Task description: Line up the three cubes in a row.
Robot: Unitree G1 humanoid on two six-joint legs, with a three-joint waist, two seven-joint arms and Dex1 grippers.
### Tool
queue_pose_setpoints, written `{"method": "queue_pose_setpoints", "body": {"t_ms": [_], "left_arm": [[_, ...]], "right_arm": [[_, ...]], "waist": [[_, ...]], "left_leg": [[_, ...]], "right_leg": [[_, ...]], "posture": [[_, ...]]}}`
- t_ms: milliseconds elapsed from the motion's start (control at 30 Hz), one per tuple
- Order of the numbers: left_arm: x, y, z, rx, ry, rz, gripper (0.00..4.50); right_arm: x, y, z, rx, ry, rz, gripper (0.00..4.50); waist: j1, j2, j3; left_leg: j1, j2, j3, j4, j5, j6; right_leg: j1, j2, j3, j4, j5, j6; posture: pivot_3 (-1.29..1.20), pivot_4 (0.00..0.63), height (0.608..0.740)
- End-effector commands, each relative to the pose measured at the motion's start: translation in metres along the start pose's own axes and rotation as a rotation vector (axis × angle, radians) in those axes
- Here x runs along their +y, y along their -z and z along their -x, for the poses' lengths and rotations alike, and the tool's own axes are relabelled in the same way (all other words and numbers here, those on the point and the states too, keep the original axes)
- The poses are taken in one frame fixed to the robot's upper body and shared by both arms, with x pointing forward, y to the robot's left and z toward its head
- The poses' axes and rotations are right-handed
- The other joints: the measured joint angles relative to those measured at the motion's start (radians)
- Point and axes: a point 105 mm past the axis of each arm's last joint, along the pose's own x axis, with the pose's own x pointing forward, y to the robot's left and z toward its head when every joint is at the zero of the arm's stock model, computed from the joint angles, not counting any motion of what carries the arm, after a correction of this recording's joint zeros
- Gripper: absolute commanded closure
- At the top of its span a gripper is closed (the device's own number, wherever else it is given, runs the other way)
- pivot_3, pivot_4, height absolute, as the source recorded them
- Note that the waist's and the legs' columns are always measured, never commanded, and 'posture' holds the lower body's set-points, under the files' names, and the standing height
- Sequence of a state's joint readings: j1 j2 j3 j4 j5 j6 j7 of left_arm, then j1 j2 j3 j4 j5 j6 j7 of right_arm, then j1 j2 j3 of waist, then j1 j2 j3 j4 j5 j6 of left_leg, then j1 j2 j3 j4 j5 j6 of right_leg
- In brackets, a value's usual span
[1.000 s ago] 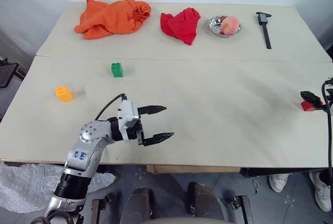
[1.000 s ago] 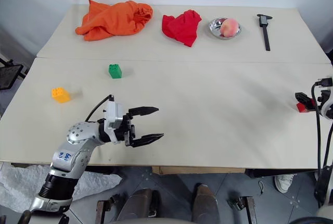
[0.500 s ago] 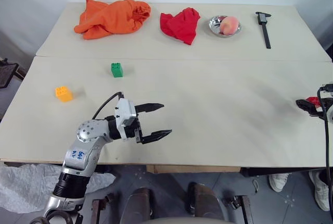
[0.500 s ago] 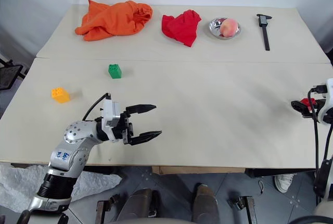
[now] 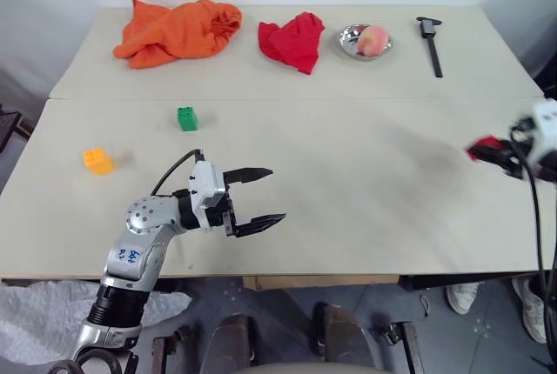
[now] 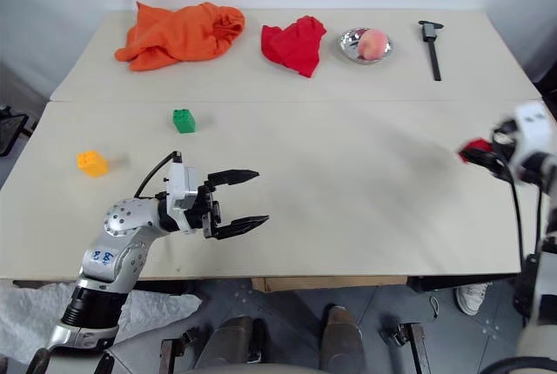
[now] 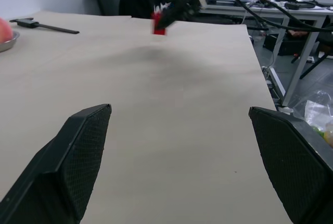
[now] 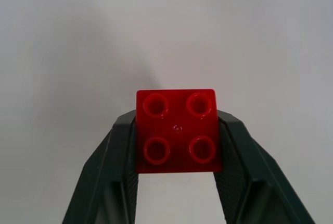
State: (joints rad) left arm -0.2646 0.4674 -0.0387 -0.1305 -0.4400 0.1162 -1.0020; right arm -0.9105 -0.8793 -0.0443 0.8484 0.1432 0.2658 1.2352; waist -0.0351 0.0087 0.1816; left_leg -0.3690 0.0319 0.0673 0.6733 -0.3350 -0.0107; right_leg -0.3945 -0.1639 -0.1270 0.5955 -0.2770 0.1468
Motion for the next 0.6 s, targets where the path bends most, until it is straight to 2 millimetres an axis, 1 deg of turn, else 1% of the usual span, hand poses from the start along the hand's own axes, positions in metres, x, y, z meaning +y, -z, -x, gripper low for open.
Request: {"method": "queue_pose_setpoints", "body": {"t_ms": [33, 67, 133, 167, 200, 267, 400, 500, 600], "left_arm": [[0.005, -0.002, 0.012, -0.009, -0.04, -0.035, 0.0], [0.006, -0.001, 0.013, -0.008, -0.045, -0.037, 0.0], [0.009, -0.001, 0.018, -0.021, -0.073, -0.03, 0.0], [0.01, 0.001, 0.022, -0.016, -0.095, -0.029, 0.0], [0.011, 0.002, 0.025, -0.012, -0.109, -0.029, 0.0], [0.012, 0.007, 0.031, 0.004, -0.139, -0.025, 0.0], [0.01, 0.009, 0.041, 0.019, -0.18, -0.015, 0.0], [0.008, 0.01, 0.05, 0.029, -0.22, -0.013, 0.0], [0.006, 0.01, 0.057, 0.042, -0.255, -0.01, 0.0]], "right_arm": [[0.054, -0.043, -0.027, -0.013, -0.33, 0.231, 3.01], [0.059, -0.045, -0.032, 0.002, -0.355, 0.255, 3.01], [0.074, -0.051, -0.047, 0.021, -0.429, 0.313, 3.01], [0.086, -0.053, -0.061, 0.037, -0.477, 0.36, 3.01], [0.094, -0.055, -0.07, 0.049, -0.51, 0.395, 3.01], [0.104, -0.051, -0.086, 0.09, -0.549, 0.457, 3.01], [0.107, -0.04, -0.103, 0.145, -0.552, 0.518, 3.01], [0.114, -0.041, -0.115, 0.125, -0.56, 0.514, 3.01], [0.118, -0.039, -0.119, 0.122, -0.584, 0.495, 3.01]], "waist": [[0.004, 0.0, 0.0], [0.007, 0.0, 0.0], [0.02, 0.0, 0.0], [0.026, 0.0, 0.0], [0.03, 0.0, 0.0], [0.033, 0.0, 0.0], [0.034, 0.0, 0.0], [0.026, 0.0, 0.0], [0.007, 0.0, 0.0]], "left_leg": [[0.0, 0.0, 0.0, 0.0, 0.0, 0.0], [0.0, 0.0, -0.001, 0.001, 0.0, 0.0], [-0.003, 0.0, -0.002, 0.004, -0.001, 0.0], [-0.003, 0.0, -0.002, 0.006, -0.002, 0.0], [-0.004, 0.0, -0.002, 0.008, -0.003, 0.001], [-0.005, -0.001, -0.002, 0.009, -0.004, 0.001], [-0.005, -0.001, -0.002, 0.009, -0.004, 0.001], [-0.005, -0.001, -0.002, 0.009, -0.004, 0.001], [-0.005, 0.0, -0.002, 0.008, -0.004, 0.001]], "right_leg": [[0.0, 0.0, 0.0, 0.001, 0.0, 0.0], [0.0, 0.0, 0.0, 0.001, 0.0, 0.0], [0.0, 0.0, -0.002, 0.001, 0.0, 0.0], [0.0, 0.0, -0.002, 0.001, 0.0, 0.0], [0.0, -0.001, -0.002, 0.001, 0.0, 0.0], [0.0, -0.001, -0.001, 0.001, 0.001, 0.0], [0.0, 0.0, -0.002, 0.001, 0.001, 0.0], [0.0, 0.0, -0.002, 0.0, 0.001, 0.0], [0.0, 0.0, -0.002, 0.001, 0.0, 0.0]], "posture": [[0.0, 0.15, 0.74], [0.0, 0.15, 0.74], [0.0, 0.15, 0.74], [0.0, 0.15, 0.74], [0.0, 0.15, 0.74], [0.0, 0.15, 0.74], [0.0, 0.15, 0.74], [0.0, 0.15, 0.74], [0.0, 0.15, 0.74]]}}
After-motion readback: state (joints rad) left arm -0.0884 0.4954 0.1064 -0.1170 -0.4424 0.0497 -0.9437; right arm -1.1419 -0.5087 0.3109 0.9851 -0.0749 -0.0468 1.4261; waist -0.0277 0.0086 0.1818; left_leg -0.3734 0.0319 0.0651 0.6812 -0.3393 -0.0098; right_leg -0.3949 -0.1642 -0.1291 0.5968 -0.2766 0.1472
